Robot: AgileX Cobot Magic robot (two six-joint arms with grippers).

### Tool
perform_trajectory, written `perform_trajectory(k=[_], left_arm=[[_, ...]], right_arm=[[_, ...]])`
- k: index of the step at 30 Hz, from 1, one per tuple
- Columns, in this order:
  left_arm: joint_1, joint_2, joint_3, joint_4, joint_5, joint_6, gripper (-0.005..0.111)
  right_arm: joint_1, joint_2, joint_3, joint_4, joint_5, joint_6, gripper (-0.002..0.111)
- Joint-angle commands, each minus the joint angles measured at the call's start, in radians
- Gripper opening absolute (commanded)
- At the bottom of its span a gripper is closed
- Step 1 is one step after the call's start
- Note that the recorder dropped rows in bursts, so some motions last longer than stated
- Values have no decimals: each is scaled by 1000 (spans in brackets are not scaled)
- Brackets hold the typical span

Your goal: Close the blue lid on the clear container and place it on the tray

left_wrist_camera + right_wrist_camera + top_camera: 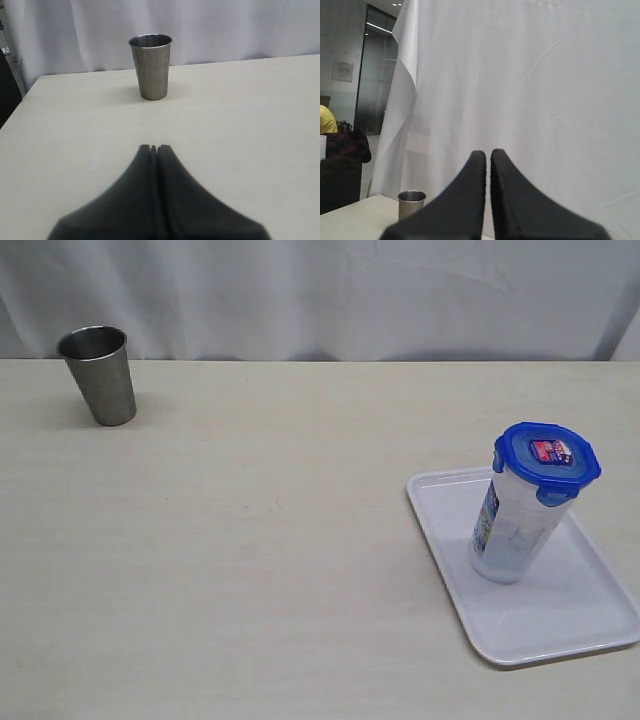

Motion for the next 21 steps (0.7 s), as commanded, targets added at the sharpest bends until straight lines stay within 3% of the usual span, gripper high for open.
perform_trajectory(k=[1,9,17,21], left_arm=[[3,-3,3,-4,-4,-4,0],[3,-3,3,-4,-4,-4,0],[3,-3,3,-4,-4,-4,0],[3,-3,3,-4,-4,-4,0]], right_arm=[[2,-5,5,-9,-30,8,4],[2,-5,54,-94,-210,116,4],[2,-5,189,-420,-528,716,4],[2,-5,282,-545,-647,849,4]])
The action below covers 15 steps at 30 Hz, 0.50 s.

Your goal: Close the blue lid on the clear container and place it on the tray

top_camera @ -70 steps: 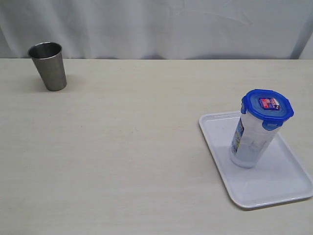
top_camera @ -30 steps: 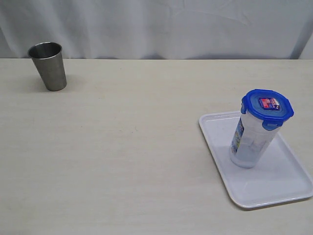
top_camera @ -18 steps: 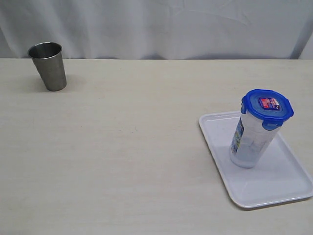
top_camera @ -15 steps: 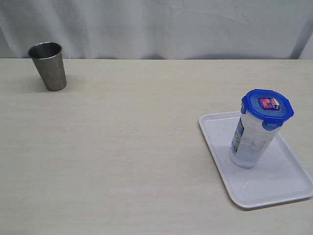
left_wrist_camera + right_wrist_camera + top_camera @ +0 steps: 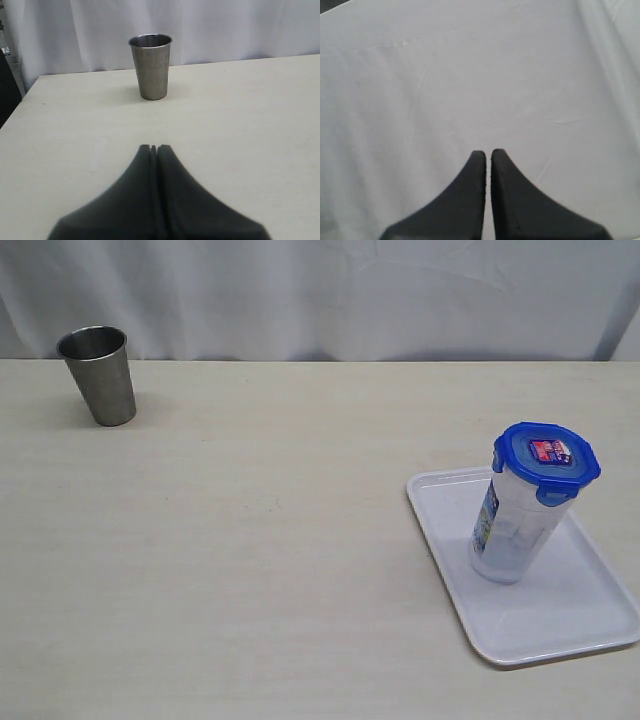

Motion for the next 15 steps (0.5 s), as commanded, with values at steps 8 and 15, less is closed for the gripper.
perform_trajectory(k=[8,15], left_arm=[[3,-3,3,-4,-4,-4,0],[3,-3,3,-4,5,-4,0]], right_arm=[[2,-5,214,-130,-246,160,4],[2,-5,316,-137,-382,242,4]])
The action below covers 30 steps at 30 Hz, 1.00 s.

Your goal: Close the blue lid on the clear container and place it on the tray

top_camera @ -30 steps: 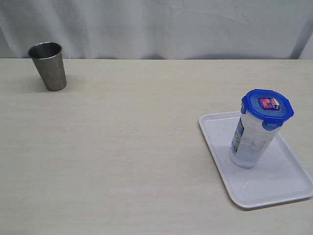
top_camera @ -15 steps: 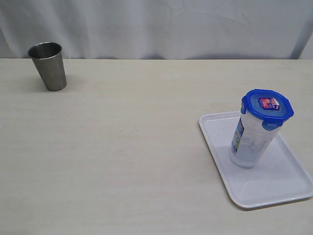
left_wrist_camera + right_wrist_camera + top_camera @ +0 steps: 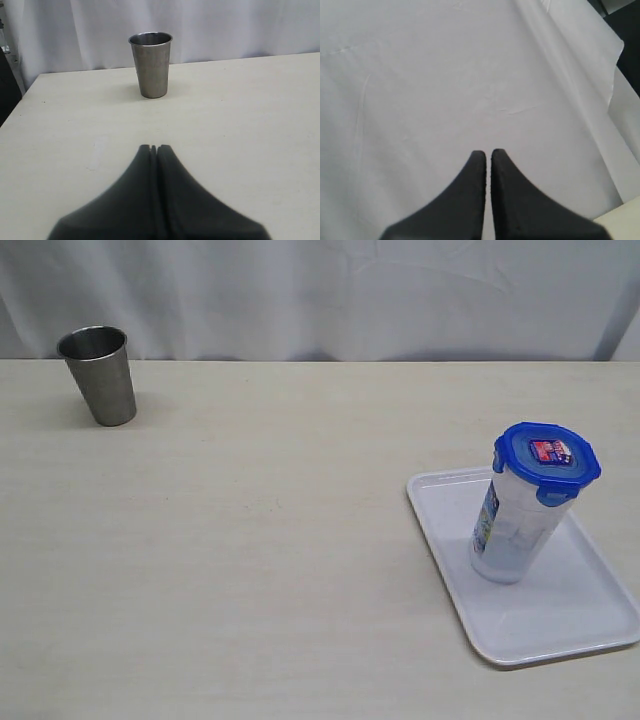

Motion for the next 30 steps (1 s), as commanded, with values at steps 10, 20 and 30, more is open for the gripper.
perform_trajectory(k=[10,20,30], left_arm=[[3,-3,3,-4,-2,-6,0],[3,-3,3,-4,-2,-6,0],[3,-3,3,-4,-2,-6,0]], right_arm=[[2,-3,82,-485,-169,143,4],[2,-3,82,-654,-164,64,4],[2,-3,82,-776,126,64,4]])
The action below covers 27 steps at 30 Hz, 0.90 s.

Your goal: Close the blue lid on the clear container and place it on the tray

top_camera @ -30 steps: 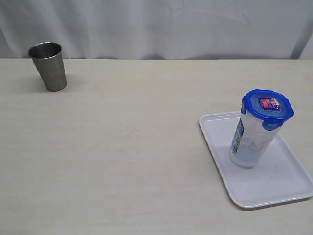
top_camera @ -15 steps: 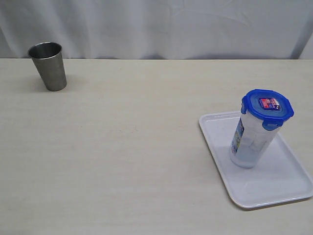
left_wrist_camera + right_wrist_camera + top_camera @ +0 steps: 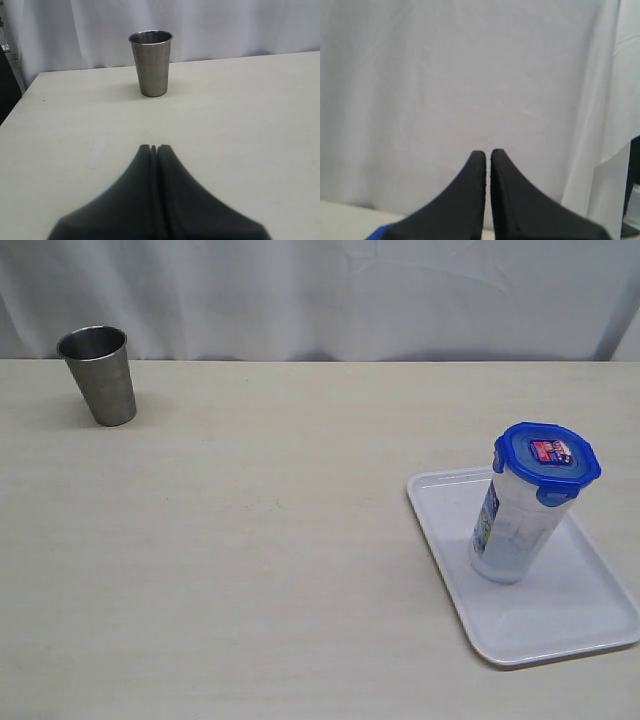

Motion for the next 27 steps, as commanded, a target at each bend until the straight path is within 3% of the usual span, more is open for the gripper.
perform_trajectory(k=[1,11,27], left_arm=[[3,-3,3,-4,-5,-5,0],[3,-3,3,-4,-6,-5,0],[3,-3,3,-4,-6,-5,0]], right_arm=[[2,-3,5,-19,153,-12,4],[2,-3,5,-16,425,24,4],[2,-3,5,-16,579,161,4]])
